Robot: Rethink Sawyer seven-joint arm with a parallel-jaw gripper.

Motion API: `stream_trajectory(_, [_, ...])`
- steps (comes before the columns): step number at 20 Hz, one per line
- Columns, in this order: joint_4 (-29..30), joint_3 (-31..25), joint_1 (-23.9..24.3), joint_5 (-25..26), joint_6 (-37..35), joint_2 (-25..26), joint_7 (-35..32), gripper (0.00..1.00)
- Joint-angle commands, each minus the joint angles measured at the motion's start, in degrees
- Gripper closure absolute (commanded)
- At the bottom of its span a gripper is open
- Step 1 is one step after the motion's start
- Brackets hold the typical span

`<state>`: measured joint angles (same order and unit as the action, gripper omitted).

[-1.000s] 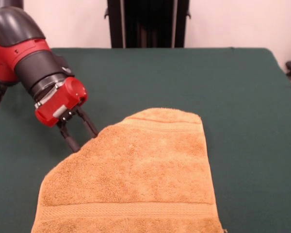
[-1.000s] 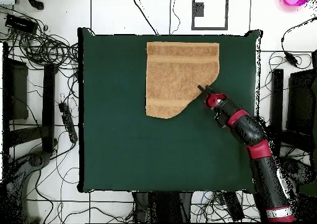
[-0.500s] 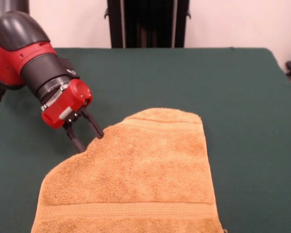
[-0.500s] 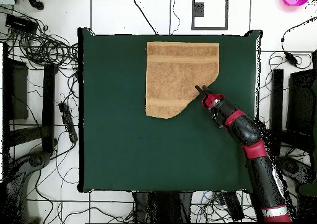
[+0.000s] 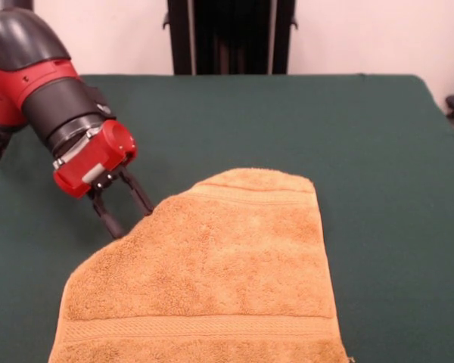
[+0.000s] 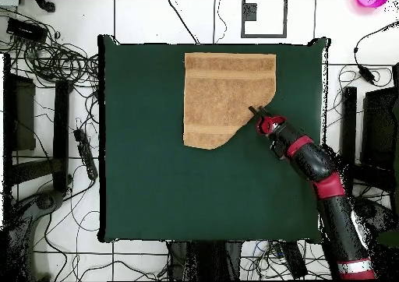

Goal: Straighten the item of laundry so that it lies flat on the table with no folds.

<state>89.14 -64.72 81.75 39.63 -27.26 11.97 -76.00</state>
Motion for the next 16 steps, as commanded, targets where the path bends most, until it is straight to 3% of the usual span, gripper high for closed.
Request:
stream_trajectory(1, [-4.5,8.1,-7.5,2.8,-5.2,-7.6,4.5,0.00])
stream_trajectory(5, [-5.7,13.0,-12.1,1.9,-8.7,-13.9,0.5,0.00])
stream_trajectory(16, [-7.3,14.7,-13.8,-0.4,-4.4,-11.3,1.9,0.00])
